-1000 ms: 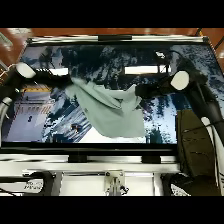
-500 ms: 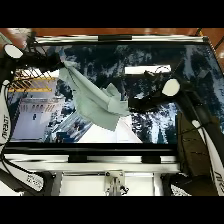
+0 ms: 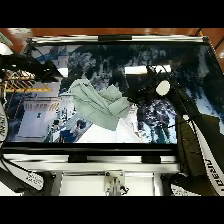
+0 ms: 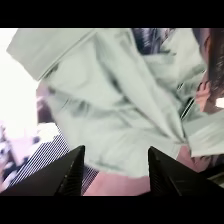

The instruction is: Fold the shirts.

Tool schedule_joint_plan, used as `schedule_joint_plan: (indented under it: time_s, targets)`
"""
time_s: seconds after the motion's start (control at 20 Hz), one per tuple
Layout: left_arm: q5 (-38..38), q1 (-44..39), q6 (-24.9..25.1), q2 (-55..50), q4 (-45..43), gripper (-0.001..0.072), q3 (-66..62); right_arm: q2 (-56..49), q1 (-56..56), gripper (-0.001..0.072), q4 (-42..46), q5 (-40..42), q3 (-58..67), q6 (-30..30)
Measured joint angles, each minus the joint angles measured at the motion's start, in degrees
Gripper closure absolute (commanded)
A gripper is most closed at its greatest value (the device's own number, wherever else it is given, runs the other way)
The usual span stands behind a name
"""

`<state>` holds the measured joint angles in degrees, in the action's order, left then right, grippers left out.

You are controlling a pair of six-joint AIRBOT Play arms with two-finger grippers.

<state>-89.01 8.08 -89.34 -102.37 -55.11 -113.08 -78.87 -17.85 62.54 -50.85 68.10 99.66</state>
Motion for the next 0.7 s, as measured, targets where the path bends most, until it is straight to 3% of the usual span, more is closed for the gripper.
schedule_joint_plan:
  time_s: [0.1,0.15,0.2,0.45,0.7]
  targets:
    - [-2.0,-0.7,0.8,4.3,-2.6,0.022,6.1,-0.1,0.3,0.0647,1.0,0.0,0.1,-0.7]
    - [-2.2,-1.5,1.3,6.3,-3.7,0.0094,10.6,-0.1,0.4,0.0647,1.5,-0.1,0.1,-0.9]
    - [-0.8,-2.5,1.8,8.4,-4.6,0.003,16.3,-0.1,0.4,0.0647,1.7,-0.2,0.1,-1.1]
    - [13.2,-9.0,3.0,14.8,-3.2,0.0035,41.2,-0.1,0.5,0.0647,2.3,-0.8,0.1,-2.2]
    - [24.6,-13.8,3.1,15.3,0.3,0.0111,50.3,-0.1,0.5,0.0647,3.6,-2.0,0.1,-3.5]
